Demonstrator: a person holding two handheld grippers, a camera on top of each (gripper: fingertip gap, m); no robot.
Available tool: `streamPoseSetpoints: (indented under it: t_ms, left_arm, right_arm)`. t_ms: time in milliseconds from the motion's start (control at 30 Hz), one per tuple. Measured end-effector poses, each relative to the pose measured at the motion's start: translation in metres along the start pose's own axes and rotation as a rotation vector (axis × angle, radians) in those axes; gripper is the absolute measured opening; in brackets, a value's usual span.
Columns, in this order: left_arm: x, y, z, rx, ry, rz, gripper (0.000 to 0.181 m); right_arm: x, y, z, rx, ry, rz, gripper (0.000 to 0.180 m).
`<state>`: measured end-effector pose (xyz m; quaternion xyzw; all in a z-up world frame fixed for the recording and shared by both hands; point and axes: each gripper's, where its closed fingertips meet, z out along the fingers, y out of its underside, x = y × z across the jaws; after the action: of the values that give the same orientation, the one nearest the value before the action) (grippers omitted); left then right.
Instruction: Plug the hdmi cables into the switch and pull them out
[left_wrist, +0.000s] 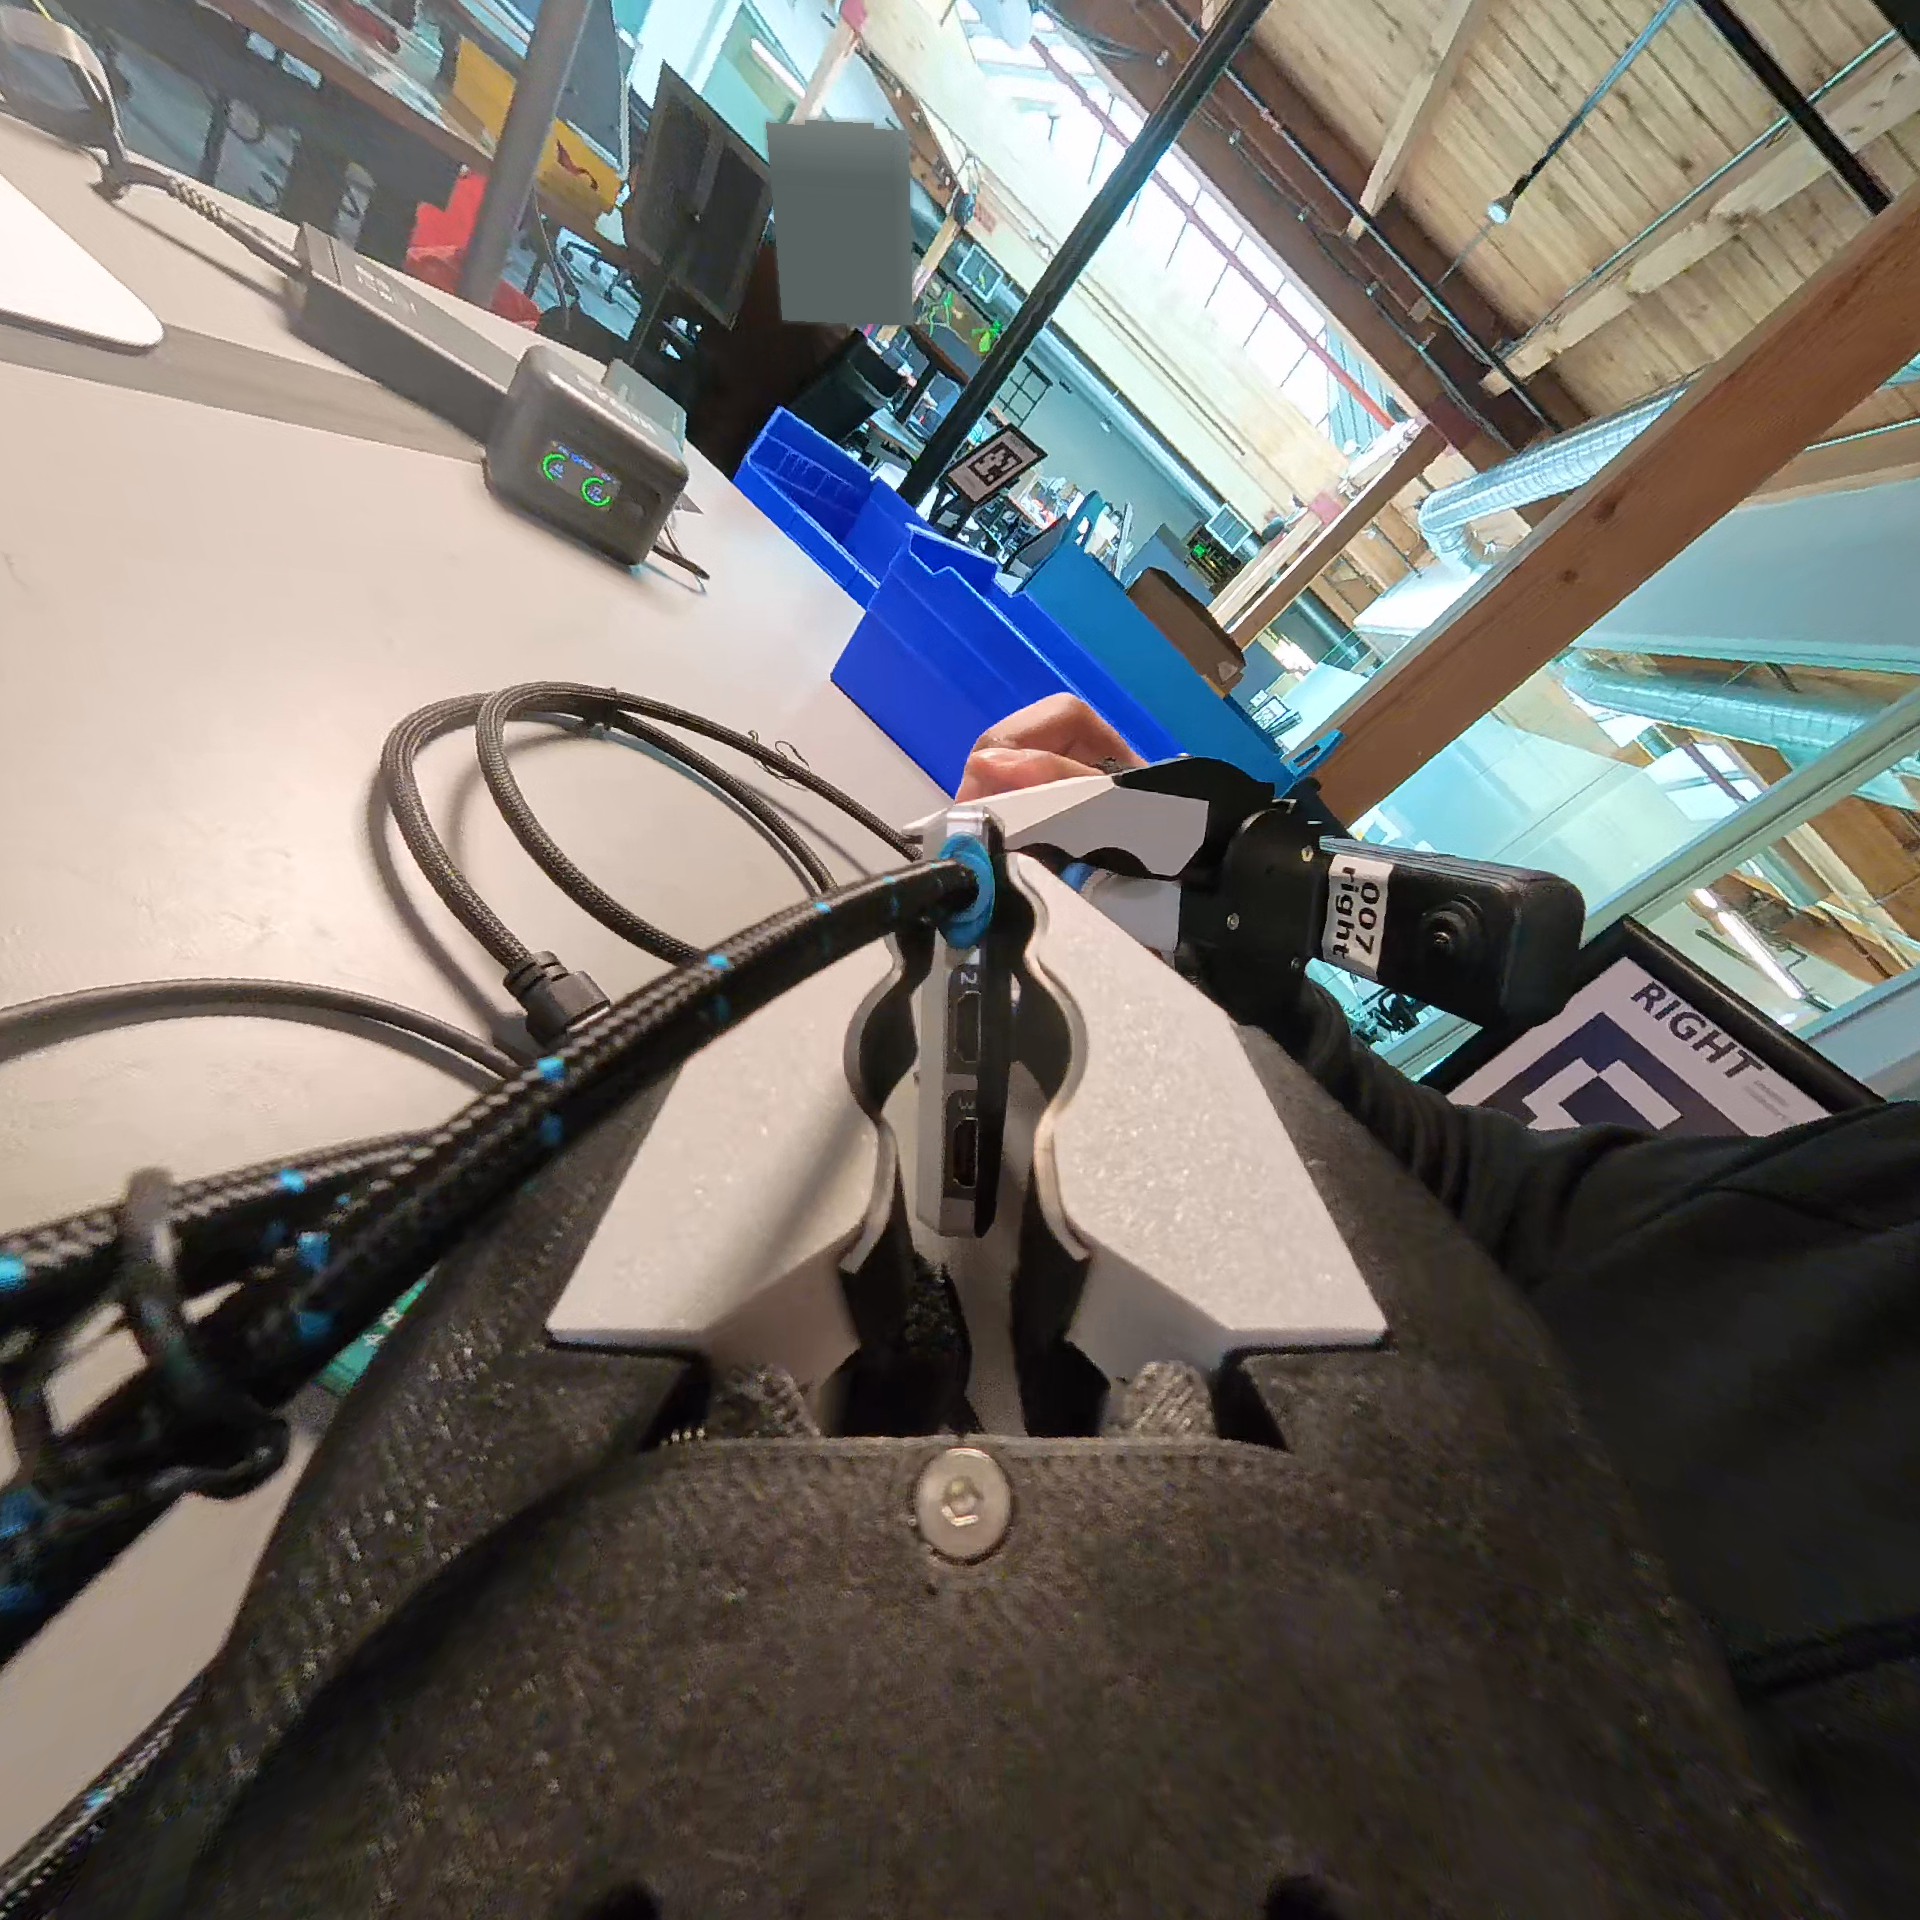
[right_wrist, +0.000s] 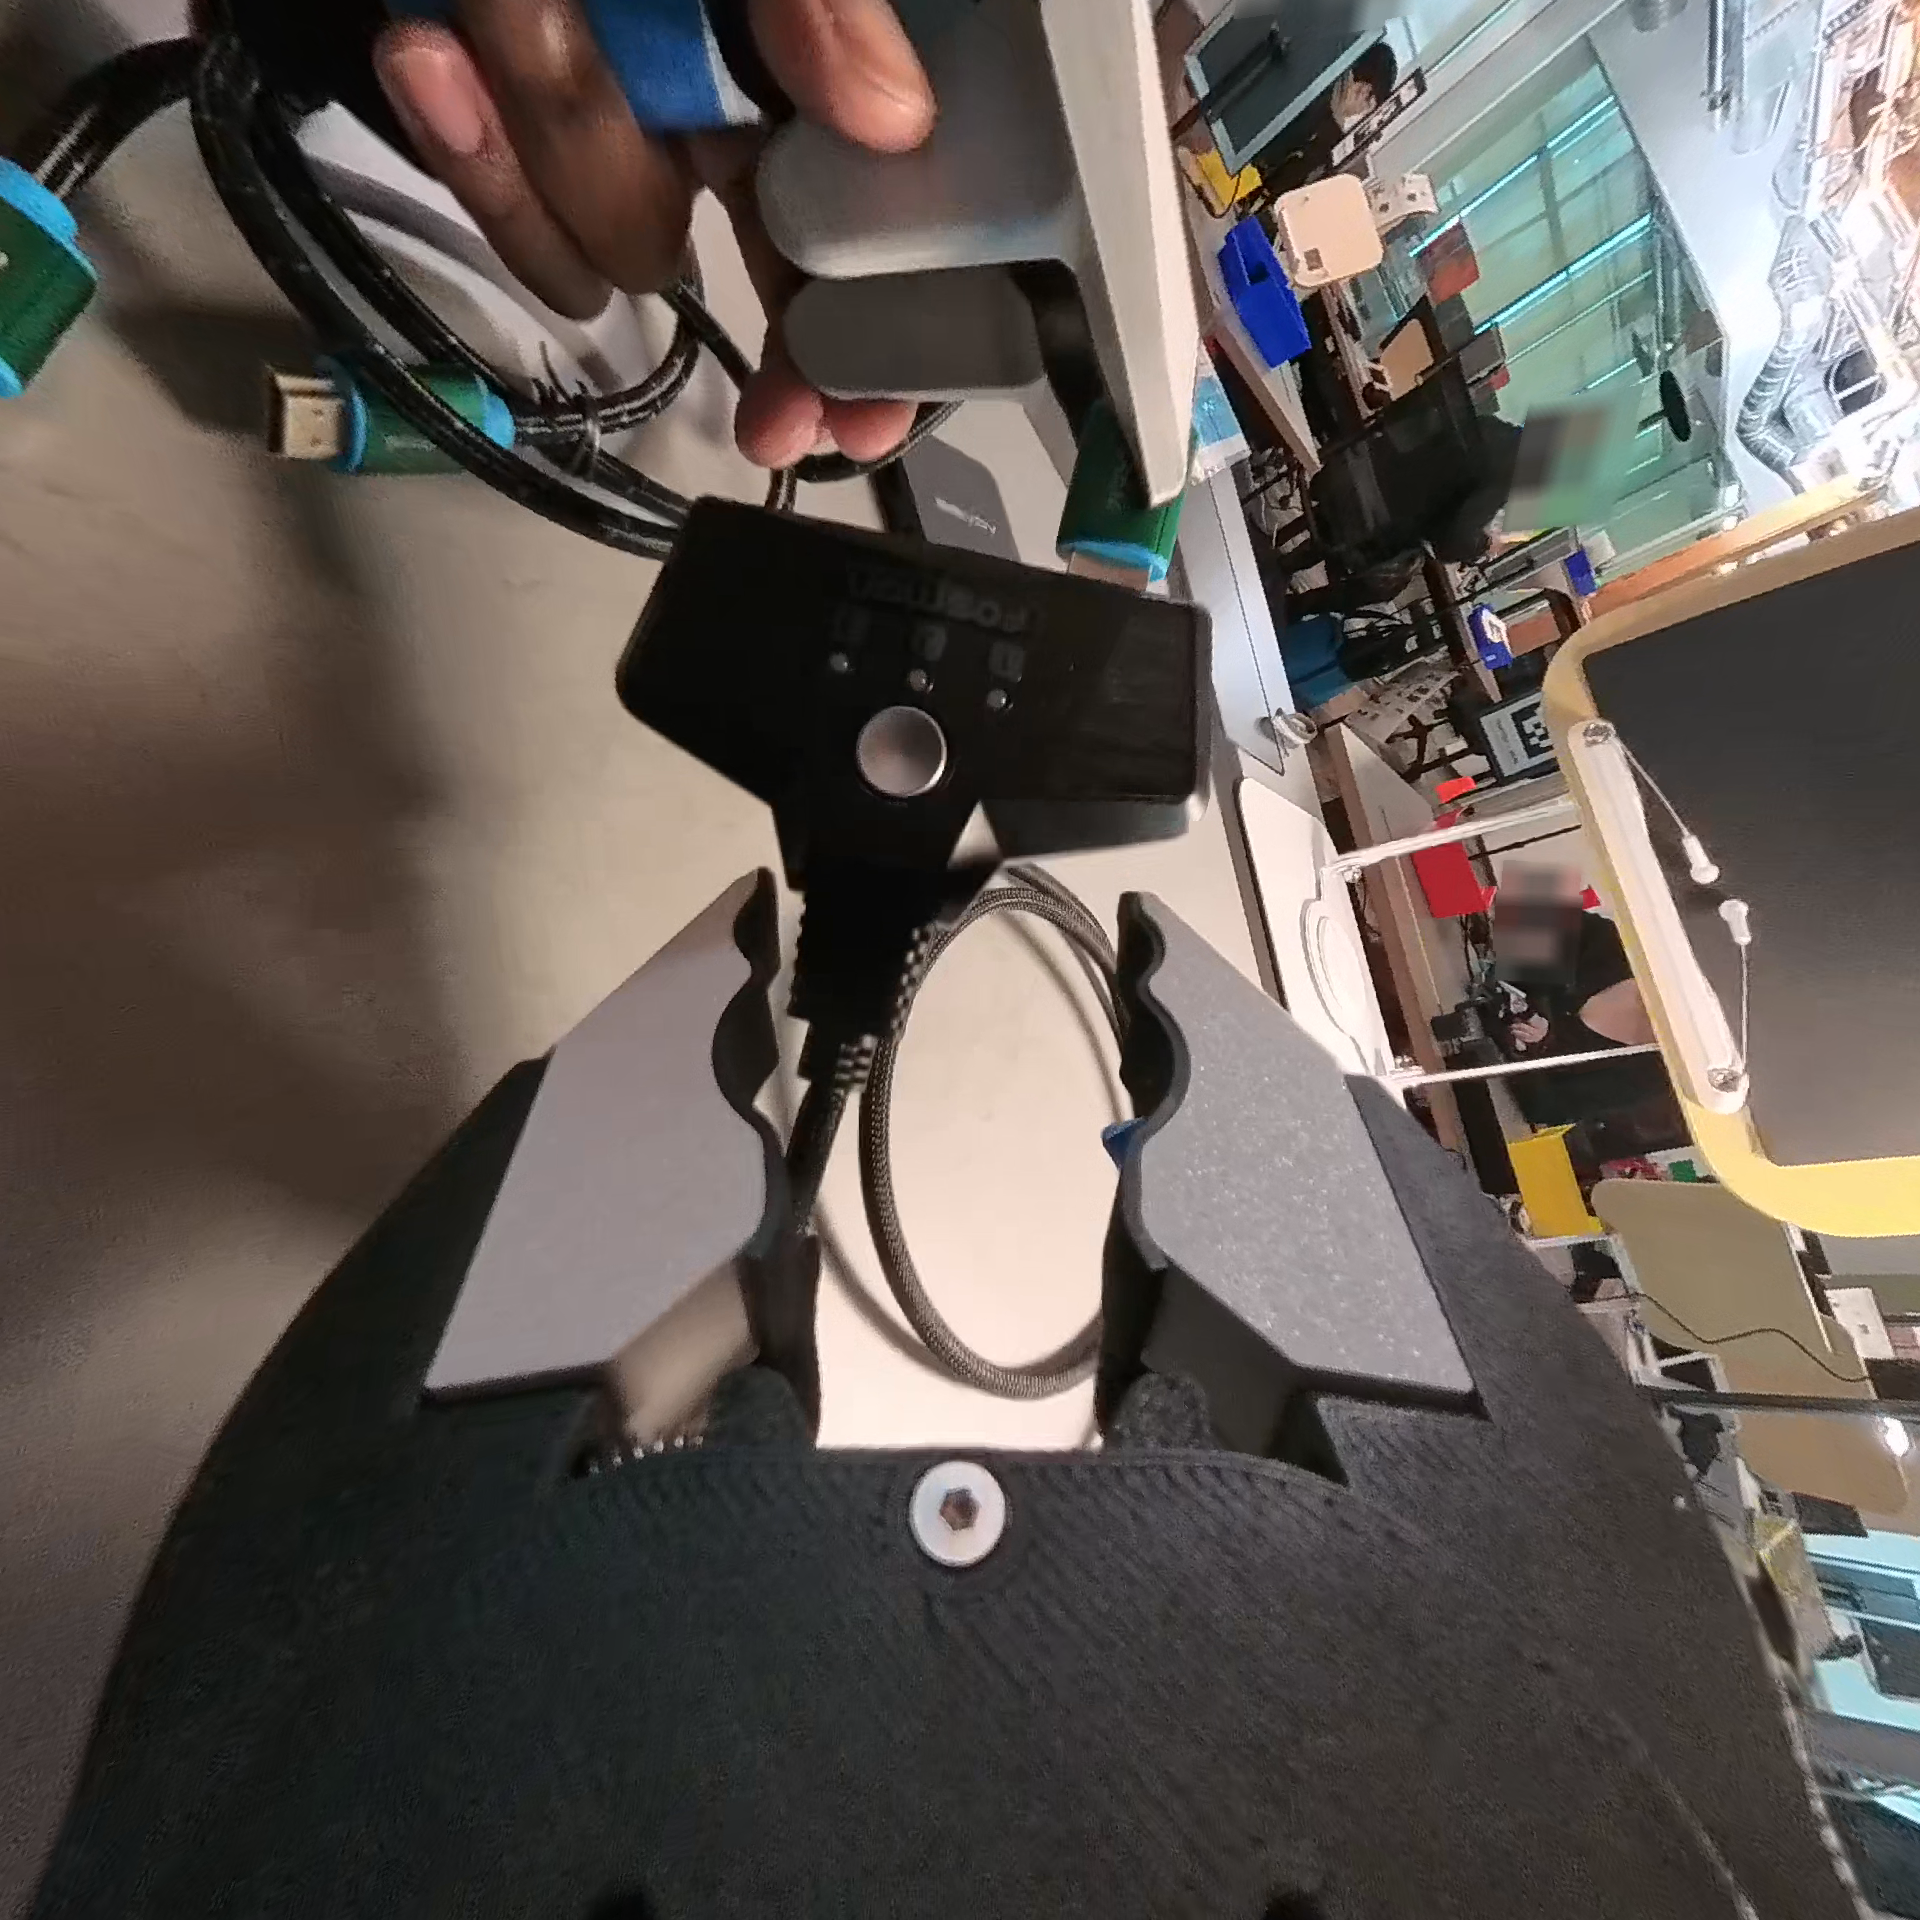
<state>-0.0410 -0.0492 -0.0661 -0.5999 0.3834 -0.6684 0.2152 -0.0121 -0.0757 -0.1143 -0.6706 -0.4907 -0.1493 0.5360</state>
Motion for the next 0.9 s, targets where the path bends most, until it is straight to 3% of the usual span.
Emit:
streamPoseSetpoints:
  t_ms: [467,733,767,800,833,900]
  left_arm:
    - [-0.002,0.018,0.006,-0.089,-0.007,0.02,0.02]
    - [-0.004,0.016,0.006,-0.11,-0.074,0.115,0.024]
    - [-0.006,0.016,0.005,-0.11,-0.084,0.117,0.015]
    - [-0.007,0.016,0.005,-0.108,-0.085,0.108,0.022]
    - [-0.008,0.017,0.005,-0.108,-0.083,0.093,0.014]
    - [-0.01,0.017,0.006,-0.099,-0.081,0.055,0.014]
  right_arm:
    - [-0.011,0.003,0.001,0.002,-0.043,-0.033,0.065]
    - [-0.011,-0.001,0.008,0.002,-0.045,0.067,0.064]
    - [-0.011,0.0,0.009,0.002,-0.05,0.082,0.064]
    - [-0.012,0.0,0.01,0.006,-0.053,0.089,0.064]
    - [-0.012,0.001,0.01,0.007,-0.056,0.091,0.064]
    - [-0.013,0.003,0.011,0.008,-0.063,0.104,0.065]
